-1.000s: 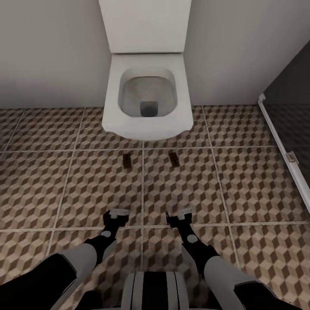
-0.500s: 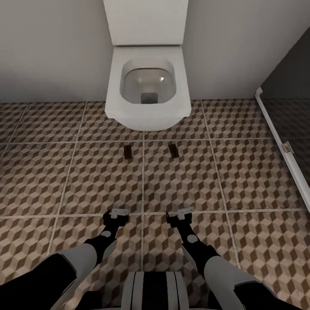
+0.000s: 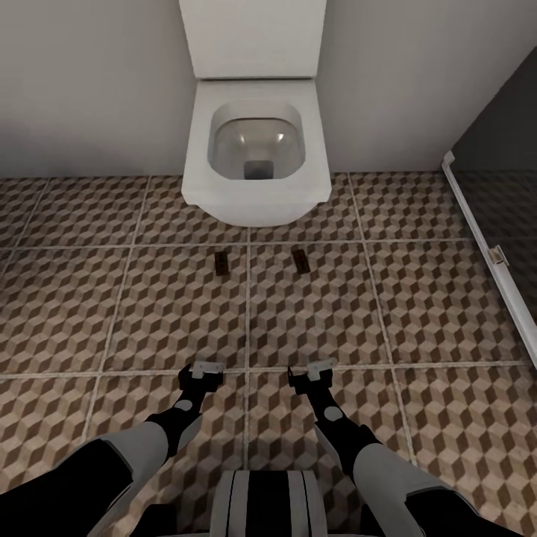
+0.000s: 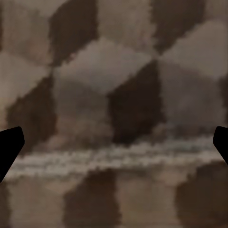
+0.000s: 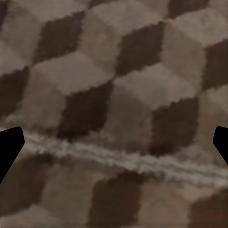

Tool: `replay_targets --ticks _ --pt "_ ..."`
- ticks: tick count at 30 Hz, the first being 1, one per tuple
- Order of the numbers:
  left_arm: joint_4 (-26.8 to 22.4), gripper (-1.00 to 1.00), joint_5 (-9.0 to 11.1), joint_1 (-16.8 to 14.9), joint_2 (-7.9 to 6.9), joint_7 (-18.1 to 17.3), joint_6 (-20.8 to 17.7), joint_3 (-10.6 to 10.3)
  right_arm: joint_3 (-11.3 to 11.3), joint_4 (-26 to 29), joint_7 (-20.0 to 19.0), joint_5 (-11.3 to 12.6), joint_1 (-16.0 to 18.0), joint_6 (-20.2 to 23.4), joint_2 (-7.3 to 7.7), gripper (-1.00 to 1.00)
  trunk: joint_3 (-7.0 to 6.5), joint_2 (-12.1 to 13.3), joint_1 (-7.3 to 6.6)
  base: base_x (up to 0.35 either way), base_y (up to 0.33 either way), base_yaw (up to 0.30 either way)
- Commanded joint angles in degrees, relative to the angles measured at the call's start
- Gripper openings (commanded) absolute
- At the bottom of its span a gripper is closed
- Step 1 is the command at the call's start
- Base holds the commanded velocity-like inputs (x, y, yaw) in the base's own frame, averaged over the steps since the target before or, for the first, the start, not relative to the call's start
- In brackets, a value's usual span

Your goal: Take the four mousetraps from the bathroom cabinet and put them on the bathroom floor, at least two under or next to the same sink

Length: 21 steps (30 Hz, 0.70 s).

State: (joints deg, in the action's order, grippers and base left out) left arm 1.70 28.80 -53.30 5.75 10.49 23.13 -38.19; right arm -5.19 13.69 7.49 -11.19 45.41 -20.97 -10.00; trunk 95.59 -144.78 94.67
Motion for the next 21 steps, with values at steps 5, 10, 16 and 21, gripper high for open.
replay_targets --ticks 5,10,16,21 --pt "0.2 1.00 0.3 -0.1 0.09 0.2 0.2 -0.5 -0.3 -0.1 0.6 -0.5 0.0 0.0 0.00 1.00 -0.42 0.0 -0.06 0.000 0.000 0.000" --pt "0.2 1.00 0.3 -0.1 0.13 0.2 0.2 -0.5 -0.3 -0.1 0.6 -0.5 0.0 0.0 0.00 1.00 -1.52 0.1 -0.19 0.000 0.000 0.000" --pt "0.2 1.00 0.3 -0.1 0.14 0.2 0.2 -0.5 -0.3 -0.1 0.6 -0.5 0.0 0.0 0.00 1.00 -2.85 0.2 -0.34 0.000 0.000 0.000" --pt "0.2 1.00 0.3 -0.1 0.14 0.2 0.2 -0.5 -0.3 -0.1 0.6 -0.5 0.0 0.0 0.00 1.00 -3.96 0.2 -0.47 0.000 0.000 0.000"
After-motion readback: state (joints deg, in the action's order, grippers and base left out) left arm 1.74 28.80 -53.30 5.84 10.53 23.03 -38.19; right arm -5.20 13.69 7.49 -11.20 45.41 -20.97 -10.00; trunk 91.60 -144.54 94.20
